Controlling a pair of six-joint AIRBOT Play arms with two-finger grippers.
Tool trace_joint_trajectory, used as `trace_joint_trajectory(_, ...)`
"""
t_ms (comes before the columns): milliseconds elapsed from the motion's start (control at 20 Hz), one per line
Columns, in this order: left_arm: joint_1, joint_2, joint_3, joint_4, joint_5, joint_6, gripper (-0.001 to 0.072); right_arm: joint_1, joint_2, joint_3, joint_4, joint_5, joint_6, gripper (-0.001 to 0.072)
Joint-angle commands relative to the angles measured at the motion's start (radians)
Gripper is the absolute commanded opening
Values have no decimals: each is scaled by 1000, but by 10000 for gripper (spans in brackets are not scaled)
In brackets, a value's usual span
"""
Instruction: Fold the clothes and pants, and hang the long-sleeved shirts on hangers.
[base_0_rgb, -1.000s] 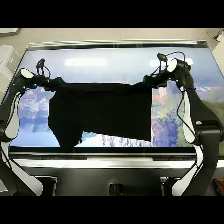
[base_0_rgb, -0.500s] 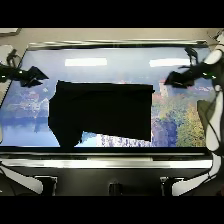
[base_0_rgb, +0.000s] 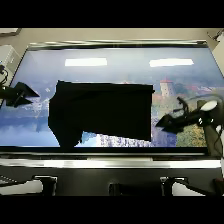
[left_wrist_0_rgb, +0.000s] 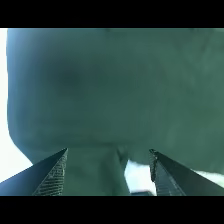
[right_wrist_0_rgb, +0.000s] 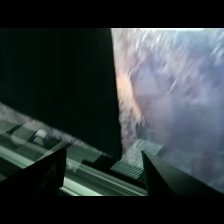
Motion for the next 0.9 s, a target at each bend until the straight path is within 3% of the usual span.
trace_joint_trajectory(0,18,126,-171,1,4,17,581,-5,66,-249,112,-65,-111,544)
trace_joint_trajectory(350,31,214,-257,-30,3,12,581,-5,66,-376,227,-162,-198,543)
trace_joint_trajectory(400,31,216,-257,-30,3,8,581,-5,66,-379,233,-171,-213,529)
trace_joint_trajectory(450,31,217,-257,-30,3,8,581,-5,66,-379,241,-182,-224,468)
trace_joint_trajectory(850,31,219,-257,-29,5,9,581,-4,66,-379,256,-277,-237,431)
